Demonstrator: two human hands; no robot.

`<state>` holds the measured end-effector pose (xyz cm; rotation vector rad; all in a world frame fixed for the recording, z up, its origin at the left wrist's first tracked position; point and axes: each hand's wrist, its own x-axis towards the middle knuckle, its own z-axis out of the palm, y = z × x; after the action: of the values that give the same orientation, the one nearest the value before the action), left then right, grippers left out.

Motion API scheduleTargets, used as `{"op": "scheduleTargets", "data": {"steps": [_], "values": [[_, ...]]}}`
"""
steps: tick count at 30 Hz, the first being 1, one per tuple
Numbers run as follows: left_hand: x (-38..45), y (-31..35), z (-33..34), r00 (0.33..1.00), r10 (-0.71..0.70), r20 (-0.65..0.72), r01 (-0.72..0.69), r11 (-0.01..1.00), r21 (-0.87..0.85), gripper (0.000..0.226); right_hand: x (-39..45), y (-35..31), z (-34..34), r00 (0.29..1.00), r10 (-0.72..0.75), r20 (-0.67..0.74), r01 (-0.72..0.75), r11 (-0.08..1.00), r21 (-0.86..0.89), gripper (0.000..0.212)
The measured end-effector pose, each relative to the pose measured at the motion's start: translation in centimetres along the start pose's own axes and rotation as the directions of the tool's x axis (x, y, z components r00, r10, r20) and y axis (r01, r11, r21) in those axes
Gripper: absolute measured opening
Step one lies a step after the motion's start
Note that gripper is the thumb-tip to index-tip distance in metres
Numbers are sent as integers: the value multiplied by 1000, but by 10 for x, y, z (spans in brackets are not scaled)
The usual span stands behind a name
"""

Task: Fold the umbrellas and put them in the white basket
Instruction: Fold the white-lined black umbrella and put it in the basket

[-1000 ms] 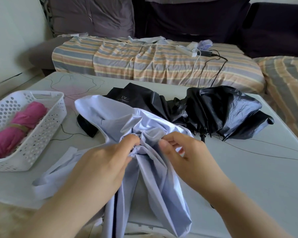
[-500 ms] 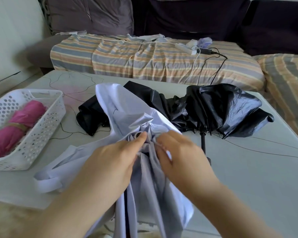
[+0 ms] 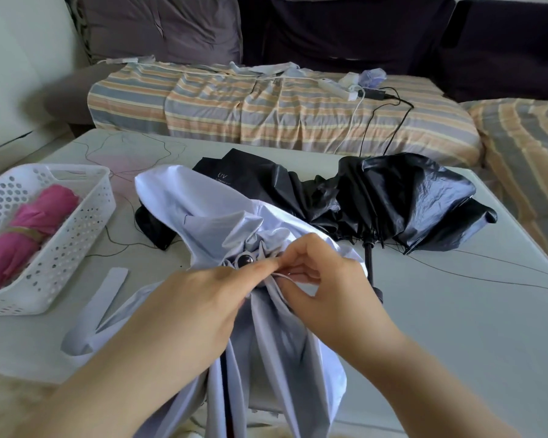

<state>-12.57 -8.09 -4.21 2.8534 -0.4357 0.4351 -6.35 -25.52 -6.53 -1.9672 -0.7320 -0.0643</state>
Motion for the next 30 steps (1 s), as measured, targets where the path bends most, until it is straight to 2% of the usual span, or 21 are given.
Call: {"op": "scheduleTargets", "data": {"steps": [4,7,10,12,14,16,18,22,25,28,30], "values": [[0,0,-1,999,-21,27,21,1000,20,76,-3,-5,-2,996,55,70,-61,995,81,36],[-2,-2,1,996,-80,39,79,996,31,83,-3,-8,-1,992,82,93,-85,996,29,35],[3,3,-1,991,-125,45,119,987,107,80,-6,-6,-7,974,150,172,-96,952,-290,39],[7,1,-1,979,-205,0,203,969,137,72,-9,2,-23,905,331,268,-147,833,-533,35],[6,-3,-4,955,-292,-48,295,952,79,60,-12,8,-40,827,495,268,-241,742,-625,25],[6,-4,-4,945,-327,-31,328,943,57,53,-14,8,-54,795,579,181,-374,703,-605,21],[6,-7,0,955,-290,-67,296,949,106,52,-14,10,-65,805,576,140,-432,732,-528,16],[10,-11,7,939,-330,-99,335,941,39,50,-15,11,-81,791,570,225,-451,790,-416,11],[11,-2,12,952,-286,-106,292,955,47,51,-15,12,-82,859,511,38,-443,777,-447,17],[14,-2,14,954,-272,-128,280,959,49,50,-12,-8,-74,960,277,-43,-269,866,-421,22],[14,-2,13,952,-270,-145,279,959,48,48,-13,-22,-68,985,171,10,-154,911,-382,21]]}}
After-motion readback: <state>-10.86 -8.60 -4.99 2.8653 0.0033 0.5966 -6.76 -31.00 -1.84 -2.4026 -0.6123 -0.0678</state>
